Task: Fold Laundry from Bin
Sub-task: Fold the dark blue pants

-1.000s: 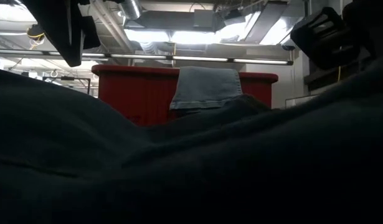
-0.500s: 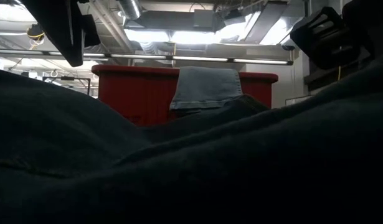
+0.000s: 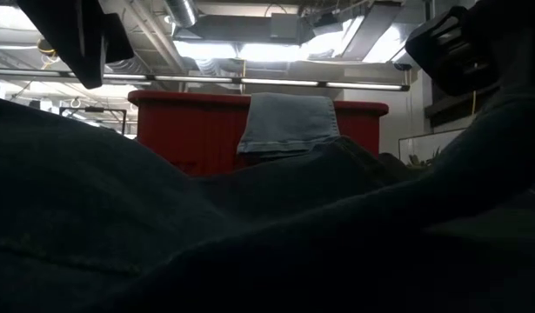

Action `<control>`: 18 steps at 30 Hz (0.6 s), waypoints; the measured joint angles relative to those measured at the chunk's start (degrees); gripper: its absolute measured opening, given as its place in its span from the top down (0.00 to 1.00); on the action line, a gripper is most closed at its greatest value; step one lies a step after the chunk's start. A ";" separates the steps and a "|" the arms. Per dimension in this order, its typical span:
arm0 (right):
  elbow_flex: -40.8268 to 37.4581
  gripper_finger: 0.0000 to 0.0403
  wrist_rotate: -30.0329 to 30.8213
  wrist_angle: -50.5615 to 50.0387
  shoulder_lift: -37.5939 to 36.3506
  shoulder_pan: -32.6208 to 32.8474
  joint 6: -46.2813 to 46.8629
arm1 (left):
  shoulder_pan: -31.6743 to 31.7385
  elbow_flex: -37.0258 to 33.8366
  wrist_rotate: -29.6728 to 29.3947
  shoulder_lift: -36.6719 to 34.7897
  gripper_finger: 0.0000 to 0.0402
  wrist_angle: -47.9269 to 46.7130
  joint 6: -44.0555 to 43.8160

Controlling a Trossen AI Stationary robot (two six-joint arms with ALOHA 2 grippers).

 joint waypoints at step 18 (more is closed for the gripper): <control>0.00 0.96 2.74 -0.28 0.00 -0.01 -1.51 | -0.72 0.00 0.00 0.00 0.66 -0.02 -0.06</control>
